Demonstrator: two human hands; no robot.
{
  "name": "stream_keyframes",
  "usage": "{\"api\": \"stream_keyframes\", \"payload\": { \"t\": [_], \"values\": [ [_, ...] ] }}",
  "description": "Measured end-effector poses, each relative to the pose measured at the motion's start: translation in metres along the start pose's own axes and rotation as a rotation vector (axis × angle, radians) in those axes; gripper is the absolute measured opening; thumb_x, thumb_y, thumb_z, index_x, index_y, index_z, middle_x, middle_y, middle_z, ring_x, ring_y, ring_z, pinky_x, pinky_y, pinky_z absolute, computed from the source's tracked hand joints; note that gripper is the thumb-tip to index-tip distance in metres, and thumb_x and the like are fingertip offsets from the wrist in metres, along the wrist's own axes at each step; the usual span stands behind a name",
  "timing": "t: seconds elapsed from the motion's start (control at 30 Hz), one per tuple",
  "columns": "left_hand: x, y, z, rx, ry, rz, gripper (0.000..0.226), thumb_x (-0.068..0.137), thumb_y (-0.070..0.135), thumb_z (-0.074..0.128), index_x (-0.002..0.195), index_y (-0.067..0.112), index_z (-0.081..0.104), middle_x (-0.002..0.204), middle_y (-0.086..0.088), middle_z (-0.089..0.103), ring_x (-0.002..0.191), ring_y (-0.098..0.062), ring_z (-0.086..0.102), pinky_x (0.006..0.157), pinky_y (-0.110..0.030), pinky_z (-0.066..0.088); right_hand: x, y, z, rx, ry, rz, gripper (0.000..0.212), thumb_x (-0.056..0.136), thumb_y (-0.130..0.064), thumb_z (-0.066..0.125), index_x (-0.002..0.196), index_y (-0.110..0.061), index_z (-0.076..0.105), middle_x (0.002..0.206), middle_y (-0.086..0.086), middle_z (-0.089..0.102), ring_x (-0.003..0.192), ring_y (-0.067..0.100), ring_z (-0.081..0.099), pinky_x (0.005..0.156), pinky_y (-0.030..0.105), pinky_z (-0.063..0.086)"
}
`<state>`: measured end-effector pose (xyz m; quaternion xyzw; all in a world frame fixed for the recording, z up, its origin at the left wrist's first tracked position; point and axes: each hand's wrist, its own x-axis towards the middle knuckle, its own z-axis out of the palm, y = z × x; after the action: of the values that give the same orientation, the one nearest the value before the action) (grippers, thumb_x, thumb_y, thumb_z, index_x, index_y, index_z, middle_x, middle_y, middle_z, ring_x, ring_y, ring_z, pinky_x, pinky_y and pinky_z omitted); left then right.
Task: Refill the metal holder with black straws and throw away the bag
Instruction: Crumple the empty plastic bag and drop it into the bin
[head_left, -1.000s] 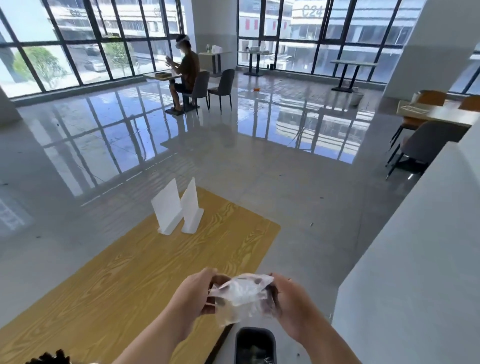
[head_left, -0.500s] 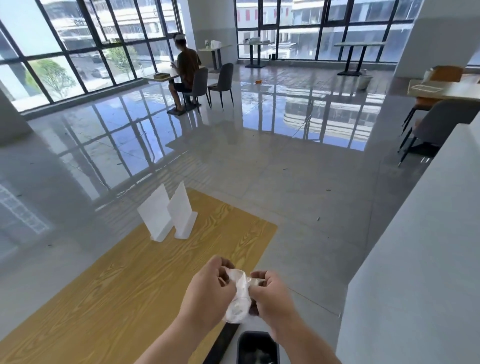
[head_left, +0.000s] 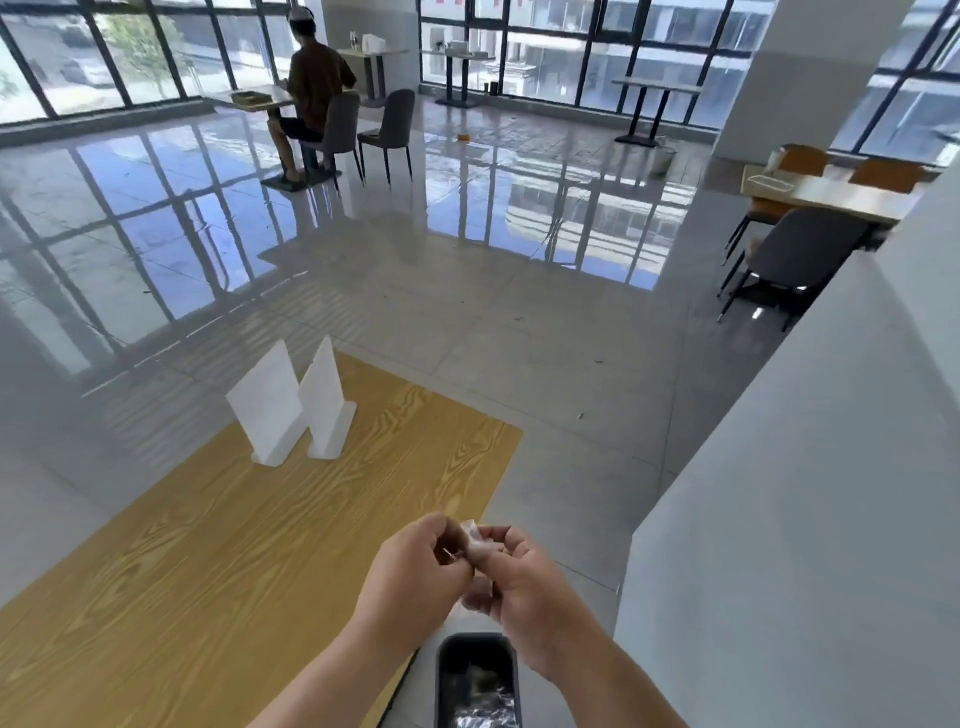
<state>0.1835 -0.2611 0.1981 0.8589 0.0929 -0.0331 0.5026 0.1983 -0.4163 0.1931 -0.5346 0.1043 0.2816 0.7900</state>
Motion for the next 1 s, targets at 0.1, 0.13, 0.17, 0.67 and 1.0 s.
{"api": "stream_keyframes", "payload": {
  "t": [0.1, 0.13, 0.17, 0.67, 1.0],
  "values": [
    [-0.001, -0.028, 0.008, -0.117, -0.074, -0.042, 0.026, 0.064, 0.047, 0.061, 0.087, 0.040, 0.070, 0.064, 0.016, 0.068, 0.049, 0.000, 0.050, 0.047, -0.016, 0.039, 0.007, 0.018, -0.009, -0.069, 0.097, 0.009, 0.021, 0.101, 0.006, 0.062, 0.121, 0.000, 0.058, 0.080, 0.010, 0.073, 0.062, 0.016, 0.069, 0.060, 0.030, 0.057],
    [-0.004, -0.041, 0.013, -0.125, -0.111, -0.056, 0.028, 0.064, 0.049, 0.060, 0.089, 0.042, 0.070, 0.064, 0.017, 0.068, 0.050, 0.000, 0.050, 0.048, -0.016, 0.039, 0.009, 0.029, -0.013, -0.110, 0.138, 0.016, 0.020, 0.100, 0.008, 0.062, 0.119, 0.000, 0.058, 0.082, 0.012, 0.072, 0.063, 0.016, 0.071, 0.059, 0.029, 0.058],
    [-0.007, -0.053, 0.019, -0.119, -0.147, -0.073, 0.027, 0.065, 0.050, 0.061, 0.090, 0.042, 0.070, 0.066, 0.019, 0.069, 0.051, 0.000, 0.053, 0.049, -0.016, 0.040, 0.010, 0.042, -0.018, -0.153, 0.177, 0.028, 0.020, 0.099, 0.009, 0.062, 0.116, 0.000, 0.059, 0.084, 0.013, 0.071, 0.062, 0.016, 0.072, 0.057, 0.028, 0.058],
    [-0.020, -0.192, 0.091, 0.143, -0.444, -0.175, 0.043, 0.088, 0.050, 0.058, 0.131, 0.053, 0.057, 0.135, 0.023, 0.072, 0.125, -0.005, 0.065, 0.106, -0.036, 0.054, 0.057, 0.199, -0.090, -0.620, 0.412, 0.214, 0.026, 0.088, 0.002, 0.069, 0.094, -0.022, 0.061, 0.093, 0.018, 0.070, 0.073, 0.025, 0.063, 0.069, 0.042, 0.057],
    [0.076, -0.289, 0.088, 0.932, -0.222, 0.005, 0.095, 0.087, 0.091, 0.022, 0.162, 0.050, -0.020, 0.177, 0.008, -0.027, 0.163, -0.021, -0.030, 0.126, -0.074, -0.014, 0.082, 0.259, -0.144, -0.863, 0.415, 0.219, 0.028, 0.089, -0.007, 0.064, 0.089, -0.034, 0.057, 0.084, -0.008, 0.065, 0.069, 0.008, 0.057, 0.057, 0.019, 0.047]
  ]
}}
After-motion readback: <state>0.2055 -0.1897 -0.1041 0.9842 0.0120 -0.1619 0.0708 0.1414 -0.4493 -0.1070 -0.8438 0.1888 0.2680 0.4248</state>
